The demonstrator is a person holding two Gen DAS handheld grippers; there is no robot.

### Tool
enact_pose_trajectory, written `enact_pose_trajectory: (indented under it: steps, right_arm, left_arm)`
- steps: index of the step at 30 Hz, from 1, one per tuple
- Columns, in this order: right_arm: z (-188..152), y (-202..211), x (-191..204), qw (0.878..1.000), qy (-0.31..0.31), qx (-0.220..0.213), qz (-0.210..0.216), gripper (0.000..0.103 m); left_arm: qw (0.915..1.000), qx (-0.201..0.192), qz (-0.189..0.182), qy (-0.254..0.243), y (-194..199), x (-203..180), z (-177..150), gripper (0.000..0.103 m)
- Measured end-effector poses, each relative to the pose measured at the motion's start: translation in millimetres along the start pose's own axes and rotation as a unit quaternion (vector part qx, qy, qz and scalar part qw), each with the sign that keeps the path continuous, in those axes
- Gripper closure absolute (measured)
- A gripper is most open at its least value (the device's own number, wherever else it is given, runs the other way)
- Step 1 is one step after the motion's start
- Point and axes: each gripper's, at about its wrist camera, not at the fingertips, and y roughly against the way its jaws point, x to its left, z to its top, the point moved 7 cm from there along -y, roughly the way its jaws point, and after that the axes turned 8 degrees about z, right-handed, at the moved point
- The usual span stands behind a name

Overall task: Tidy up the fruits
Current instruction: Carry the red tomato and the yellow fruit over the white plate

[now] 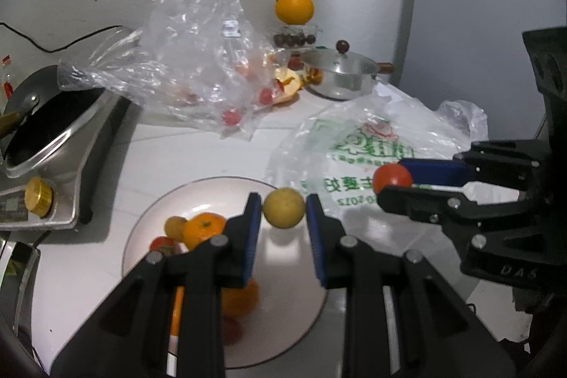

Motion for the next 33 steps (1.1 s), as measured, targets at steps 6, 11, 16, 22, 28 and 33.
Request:
enact_pose_trajectory:
  steps: [6, 11, 16, 22, 28, 33]
  right_arm:
    - [8, -11, 13, 1.000, 0.012, -0.004, 0.013, 0.074]
    - [15, -26, 19, 1.000, 0.014, -0.001, 0.022, 0.074]
    - [21, -42, 20, 0.999, 0.014, 0.001, 0.030, 0.074]
    - [28, -58, 20, 0.999, 0.015, 0.004, 0.039, 0.074]
    - [32, -73, 18, 0.999, 0.014, 0.008, 0.047, 0.074]
    - [32, -83, 16, 0.999, 0.011, 0.013, 0.052, 0.074]
  left_arm:
    - [0.9999, 0.001, 0.013, 0.007, -8, 21, 3, 0.076]
    - [0.9996, 0.005, 0.023, 0.013, -17, 40, 6, 0.076]
    - [0.9993, 0.012, 0.030, 0.020, -29, 54, 8, 0.076]
    - [0.9985, 0.023, 0.038, 0.031, -44, 69, 9, 0.076]
    - [0.9979, 0.042, 0.034, 0.037, -59, 75, 7, 0.076]
    - [0.9970, 0.057, 0.025, 0.047, -68, 76, 4, 0.076]
